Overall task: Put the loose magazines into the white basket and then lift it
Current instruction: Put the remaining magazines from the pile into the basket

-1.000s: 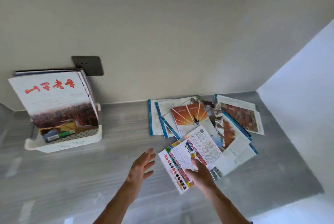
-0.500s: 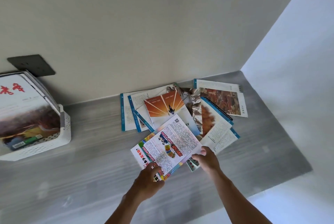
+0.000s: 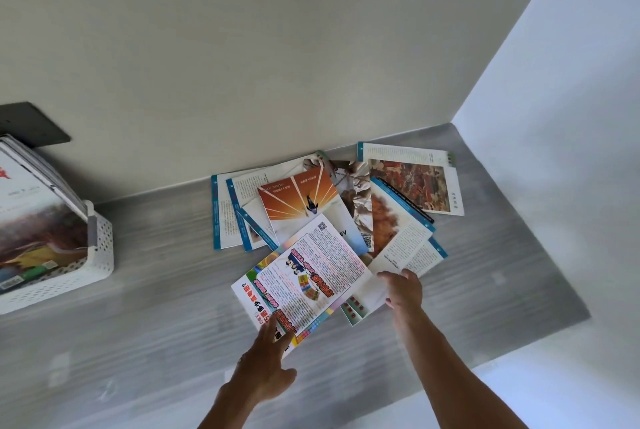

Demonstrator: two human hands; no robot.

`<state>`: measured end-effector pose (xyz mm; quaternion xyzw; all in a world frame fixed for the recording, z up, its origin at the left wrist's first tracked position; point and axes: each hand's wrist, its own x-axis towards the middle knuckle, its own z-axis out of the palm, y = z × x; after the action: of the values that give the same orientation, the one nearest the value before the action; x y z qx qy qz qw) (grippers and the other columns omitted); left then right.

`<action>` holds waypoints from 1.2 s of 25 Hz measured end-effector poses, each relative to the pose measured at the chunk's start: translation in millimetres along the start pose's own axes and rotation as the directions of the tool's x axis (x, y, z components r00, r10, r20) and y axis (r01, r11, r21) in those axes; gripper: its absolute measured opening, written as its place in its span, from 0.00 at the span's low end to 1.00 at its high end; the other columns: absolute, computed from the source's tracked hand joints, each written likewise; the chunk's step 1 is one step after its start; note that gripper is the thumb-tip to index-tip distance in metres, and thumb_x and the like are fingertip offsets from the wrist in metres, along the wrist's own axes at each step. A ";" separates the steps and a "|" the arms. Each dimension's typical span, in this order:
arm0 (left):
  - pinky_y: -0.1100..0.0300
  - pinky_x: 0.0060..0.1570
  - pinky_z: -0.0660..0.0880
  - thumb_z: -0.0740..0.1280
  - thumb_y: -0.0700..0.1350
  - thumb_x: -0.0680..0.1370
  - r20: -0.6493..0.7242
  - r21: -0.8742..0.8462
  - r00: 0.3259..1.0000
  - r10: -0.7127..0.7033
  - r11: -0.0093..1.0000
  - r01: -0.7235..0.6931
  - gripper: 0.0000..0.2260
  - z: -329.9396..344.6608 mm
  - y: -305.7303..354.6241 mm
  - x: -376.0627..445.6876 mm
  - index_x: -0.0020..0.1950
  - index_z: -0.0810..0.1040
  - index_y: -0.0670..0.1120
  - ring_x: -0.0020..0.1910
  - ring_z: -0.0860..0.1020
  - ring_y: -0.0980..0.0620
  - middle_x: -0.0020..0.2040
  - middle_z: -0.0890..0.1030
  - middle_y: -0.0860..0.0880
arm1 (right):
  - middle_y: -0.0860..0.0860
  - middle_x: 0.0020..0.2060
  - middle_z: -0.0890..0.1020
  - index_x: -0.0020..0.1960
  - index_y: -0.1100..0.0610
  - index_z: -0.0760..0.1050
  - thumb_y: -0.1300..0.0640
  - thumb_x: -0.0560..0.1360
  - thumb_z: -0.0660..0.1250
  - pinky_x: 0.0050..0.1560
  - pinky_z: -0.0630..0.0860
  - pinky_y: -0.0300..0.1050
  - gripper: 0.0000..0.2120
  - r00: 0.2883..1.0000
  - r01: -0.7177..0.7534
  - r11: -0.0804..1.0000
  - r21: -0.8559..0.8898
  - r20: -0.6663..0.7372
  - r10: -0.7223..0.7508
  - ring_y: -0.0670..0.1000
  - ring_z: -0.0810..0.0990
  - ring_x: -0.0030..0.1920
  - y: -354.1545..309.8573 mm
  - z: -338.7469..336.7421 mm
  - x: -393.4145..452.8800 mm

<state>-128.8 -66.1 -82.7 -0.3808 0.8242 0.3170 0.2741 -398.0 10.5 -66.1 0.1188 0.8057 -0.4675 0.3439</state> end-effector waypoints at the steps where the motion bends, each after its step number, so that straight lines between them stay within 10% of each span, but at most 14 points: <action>1: 0.44 0.68 0.68 0.64 0.57 0.72 0.001 -0.005 1.000 0.001 1.000 -0.001 0.39 -0.1 -0.7 0.0 0.75 0.43 0.65 0.79 0.46 0.49 0.79 0.36 0.54 | 0.51 0.37 0.79 0.50 0.57 0.76 0.62 0.70 0.73 0.30 0.74 0.41 0.11 0.994 -0.106 0.985 0.138 0.019 0.104 0.47 0.75 0.33 -0.7 1.4 1.1; 4: 0.49 0.65 0.71 0.65 0.56 0.70 0.012 -0.038 1.000 0.004 0.999 -0.003 0.39 -2.5 -3.5 -0.5 0.75 0.45 0.67 0.79 0.48 0.50 0.79 0.36 0.56 | 0.52 0.30 0.76 0.41 0.57 0.77 0.61 0.72 0.71 0.27 0.68 0.40 0.04 0.968 -0.249 0.941 0.230 0.077 0.238 0.48 0.70 0.27 1.9 6.3 3.7; 10: 0.50 0.67 0.71 0.65 0.55 0.71 0.003 -0.107 1.000 0.025 0.994 -0.024 0.37 -3.0 -6.7 -1.3 0.75 0.50 0.67 0.78 0.52 0.51 0.79 0.38 0.57 | 0.52 0.30 0.80 0.33 0.56 0.75 0.59 0.74 0.64 0.31 0.70 0.44 0.11 0.895 0.419 0.846 -0.330 -0.009 -0.447 0.54 0.78 0.32 -43.7 2.3 -16.0; 15: 0.60 0.60 0.71 0.69 0.51 0.72 0.083 -0.519 0.996 -0.027 0.852 0.067 0.25 -23.5 -10.2 -6.1 0.68 0.70 0.60 0.70 0.69 0.51 0.78 0.59 0.53 | 0.49 0.29 0.83 0.40 0.55 0.80 0.59 0.75 0.68 0.28 0.67 0.34 0.05 0.339 0.791 0.179 -0.585 0.175 -0.924 0.50 0.79 0.26 -115.2 -7.3 -68.2; 17: 0.53 0.61 0.73 0.71 0.47 0.72 -0.013 -0.803 0.993 -0.118 0.593 0.060 0.11 -47.8 -10.2 -13.8 0.54 0.81 0.54 0.57 0.78 0.51 0.66 0.78 0.47 | 0.50 0.33 0.86 0.46 0.55 0.81 0.58 0.75 0.66 0.30 0.72 0.36 0.05 0.052 0.821 -0.097 -0.562 0.242 -0.969 0.49 0.82 0.31 -122.1 -8.9 -85.2; 19: 0.49 0.55 0.74 0.68 0.50 0.76 -0.066 -0.972 0.950 -0.304 0.234 0.007 0.10 -74.7 -16.8 -19.2 0.55 0.81 0.49 0.51 0.81 0.49 0.55 0.84 0.46 | 0.50 0.41 0.87 0.50 0.56 0.83 0.55 0.77 0.64 0.38 0.76 0.35 0.10 -0.051 0.862 -0.168 -0.478 0.249 -0.967 0.46 0.84 0.38 -115.7 -6.6 -90.7; 23: 0.43 0.53 0.77 0.55 0.68 0.75 -0.188 -0.812 0.968 -0.168 -0.528 -0.249 0.29 -117.4 -59.8 -31.5 0.62 0.78 0.50 0.56 0.81 0.42 0.56 0.84 0.44 | 0.48 0.48 0.86 0.56 0.55 0.81 0.59 0.78 0.65 0.42 0.74 0.24 0.09 0.265 0.962 0.219 -0.165 0.363 -0.893 0.35 0.81 0.45 -86.2 16.5 -93.8; 27: 0.46 0.47 0.80 0.69 0.58 0.72 -0.065 -0.891 0.992 -0.110 -0.441 -0.107 0.25 -107.4 -82.9 -48.1 0.66 0.73 0.47 0.55 0.81 0.38 0.62 0.80 0.38 | 0.45 0.52 0.84 0.50 0.51 0.81 0.66 0.79 0.60 0.46 0.75 0.36 0.14 0.577 0.705 0.708 -0.035 0.610 -0.544 0.42 0.81 0.50 -45.3 49.0 -100.2; 30: 0.55 0.41 0.75 0.72 0.39 0.72 0.063 -0.998 0.982 -0.177 -0.009 0.062 0.19 -83.1 -81.9 -51.4 0.62 0.76 0.47 0.46 0.83 0.44 0.51 0.86 0.43 | 0.49 0.49 0.83 0.48 0.52 0.82 0.64 0.78 0.62 0.39 0.76 0.35 0.12 0.659 0.534 0.844 -0.040 0.645 -0.387 0.51 0.81 0.49 -28.9 70.1 -111.2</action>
<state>-51.9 -145.2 -18.9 -0.5441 0.3342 0.7651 -0.0825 -300.1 -49.0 4.3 -0.2888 0.6998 -0.4573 0.4667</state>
